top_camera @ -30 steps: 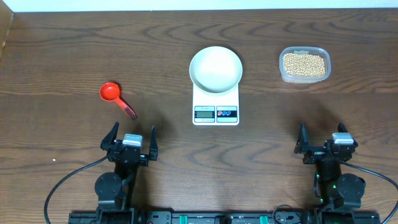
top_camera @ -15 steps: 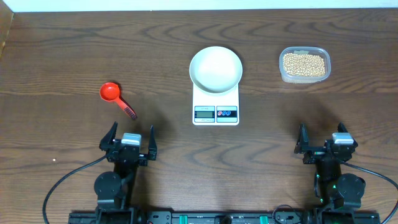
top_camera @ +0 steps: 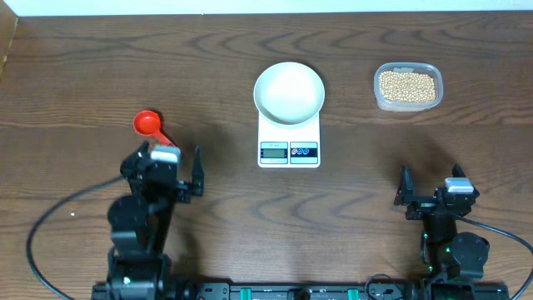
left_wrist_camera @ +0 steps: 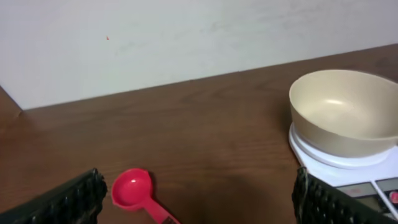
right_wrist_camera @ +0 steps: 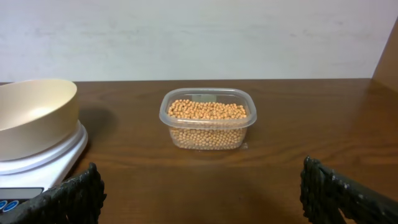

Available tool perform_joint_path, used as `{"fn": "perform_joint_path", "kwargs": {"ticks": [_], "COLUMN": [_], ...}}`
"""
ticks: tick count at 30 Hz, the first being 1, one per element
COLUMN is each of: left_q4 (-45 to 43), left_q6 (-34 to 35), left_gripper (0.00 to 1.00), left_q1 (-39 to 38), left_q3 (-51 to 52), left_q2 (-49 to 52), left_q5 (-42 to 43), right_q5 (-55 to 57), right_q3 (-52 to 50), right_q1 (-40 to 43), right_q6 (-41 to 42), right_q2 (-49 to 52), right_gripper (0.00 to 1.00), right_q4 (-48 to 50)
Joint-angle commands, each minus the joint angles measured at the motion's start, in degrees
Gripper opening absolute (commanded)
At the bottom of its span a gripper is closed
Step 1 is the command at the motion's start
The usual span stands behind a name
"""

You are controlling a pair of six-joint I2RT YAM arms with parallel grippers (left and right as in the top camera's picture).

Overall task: Scoop item into bowl and weigh 50g on scale
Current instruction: 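Reach the left gripper to the red scoop handle and grasp it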

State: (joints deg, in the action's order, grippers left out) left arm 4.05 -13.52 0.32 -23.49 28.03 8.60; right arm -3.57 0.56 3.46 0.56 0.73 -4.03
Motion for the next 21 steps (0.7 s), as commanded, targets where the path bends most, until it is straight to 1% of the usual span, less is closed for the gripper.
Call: {"fn": "perform_joint_path", "kwargs": {"ticks": [1,6,8,12,14,17,19,21], "left_q4": [2.16,9.05,13.25,23.34,28.79,36.46,39.39,39.85], "left_q6": [2.64,4.02,4.11,6.84,6.99,7.02,7.02,7.04], "left_gripper": [0.98,0.98,0.98,0.98,0.98,0.98,0.98,0.98], "left_q1": [0.26,0.26,0.31,2.21,4.72,10.62,13.99,16.83], "left_q3": [-7.98,-19.98,-25.64,-37.94,-44.63,-54.55,-58.8,-60.98], "left_q2": [6.8,17.35,21.97,32.26,38.05,46.77,51.32,55.52], "left_q5": [-0.5,-0.07,-0.07,0.0,2.67,11.13,14.01,15.69], "right_q5": [0.44,0.44,0.44,0.44,0.44,0.44,0.44,0.44], "right_q3": [-0.24,-0.24,-0.24,-0.24,-0.24,-0.24,-0.24,-0.24], "right_q1": [-0.35,-0.35,-0.35,-0.35,-0.35,-0.35,-0.35,-0.35], "right_q6": [-0.44,-0.44,-0.44,-0.44,-0.42,-0.44,-0.44,-0.42], "right_q2": [-0.09,-0.07,-0.09,-0.07,-0.09,-0.07,-0.07,-0.09], "right_gripper": [0.99,0.99,0.99,0.99,0.99,0.99,0.99,0.99], "right_q4": [-0.02,-0.02,-0.02,-0.02,-0.02,-0.02,-0.02,-0.02]}}
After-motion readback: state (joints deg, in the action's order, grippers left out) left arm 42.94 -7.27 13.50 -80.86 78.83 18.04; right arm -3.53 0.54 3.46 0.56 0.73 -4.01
